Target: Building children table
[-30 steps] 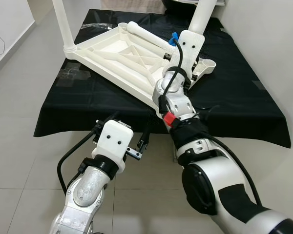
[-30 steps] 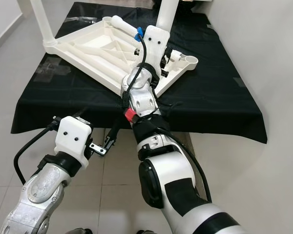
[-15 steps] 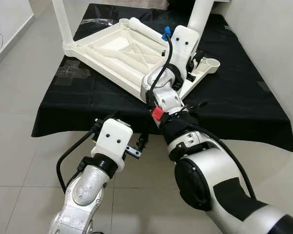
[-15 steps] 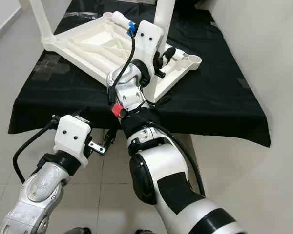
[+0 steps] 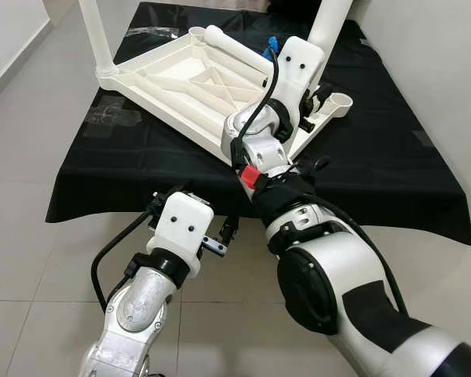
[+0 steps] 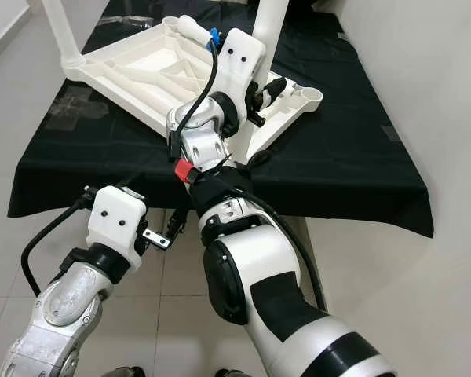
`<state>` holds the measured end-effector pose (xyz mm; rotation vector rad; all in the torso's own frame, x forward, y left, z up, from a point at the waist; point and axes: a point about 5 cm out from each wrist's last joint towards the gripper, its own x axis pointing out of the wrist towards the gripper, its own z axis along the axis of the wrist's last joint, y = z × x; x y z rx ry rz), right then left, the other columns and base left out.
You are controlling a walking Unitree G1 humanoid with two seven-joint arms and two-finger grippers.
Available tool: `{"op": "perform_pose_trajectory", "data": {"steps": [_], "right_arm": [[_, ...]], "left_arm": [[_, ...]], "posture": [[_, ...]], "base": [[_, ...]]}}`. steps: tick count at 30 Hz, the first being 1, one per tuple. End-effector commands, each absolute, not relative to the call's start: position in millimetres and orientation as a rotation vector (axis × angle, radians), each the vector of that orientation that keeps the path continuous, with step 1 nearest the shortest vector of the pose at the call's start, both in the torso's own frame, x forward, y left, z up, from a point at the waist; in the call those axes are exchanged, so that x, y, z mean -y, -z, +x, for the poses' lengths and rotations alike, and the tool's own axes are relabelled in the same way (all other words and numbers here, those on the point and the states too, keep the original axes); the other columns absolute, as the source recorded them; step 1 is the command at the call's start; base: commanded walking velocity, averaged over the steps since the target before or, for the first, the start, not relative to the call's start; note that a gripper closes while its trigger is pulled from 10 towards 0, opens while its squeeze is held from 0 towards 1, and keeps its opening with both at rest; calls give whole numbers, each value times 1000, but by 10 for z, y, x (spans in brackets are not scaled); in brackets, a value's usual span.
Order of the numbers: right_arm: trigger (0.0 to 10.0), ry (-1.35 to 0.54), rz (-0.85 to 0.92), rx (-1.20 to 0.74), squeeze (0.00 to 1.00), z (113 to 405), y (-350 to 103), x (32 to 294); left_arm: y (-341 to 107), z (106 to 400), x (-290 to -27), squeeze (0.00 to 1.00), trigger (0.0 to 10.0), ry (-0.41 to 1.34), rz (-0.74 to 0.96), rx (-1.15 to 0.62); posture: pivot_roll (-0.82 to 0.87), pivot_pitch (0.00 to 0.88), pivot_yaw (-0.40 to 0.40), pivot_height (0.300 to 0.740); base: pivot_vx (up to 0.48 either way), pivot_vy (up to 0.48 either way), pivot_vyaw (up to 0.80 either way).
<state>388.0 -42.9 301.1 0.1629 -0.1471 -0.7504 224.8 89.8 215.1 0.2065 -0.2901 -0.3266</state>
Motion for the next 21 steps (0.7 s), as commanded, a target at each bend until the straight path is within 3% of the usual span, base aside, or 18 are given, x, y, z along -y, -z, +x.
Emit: {"op": "perform_pose_trajectory", "data": {"steps": [1, 21], "right_arm": [[10000, 771, 101, -192, 0, 3870, -2242, 479], [10000, 788, 217, 213, 0, 3943, -3308, 690]], "left_arm": [[-2093, 2234, -871, 0, 10000, 331, 203, 270], [-2079, 2237, -852, 0, 10000, 341, 206, 270]], "posture": [[128, 209, -101, 740], [118, 201, -92, 740]], "base": [[0, 0, 0], [0, 0, 0]]}}
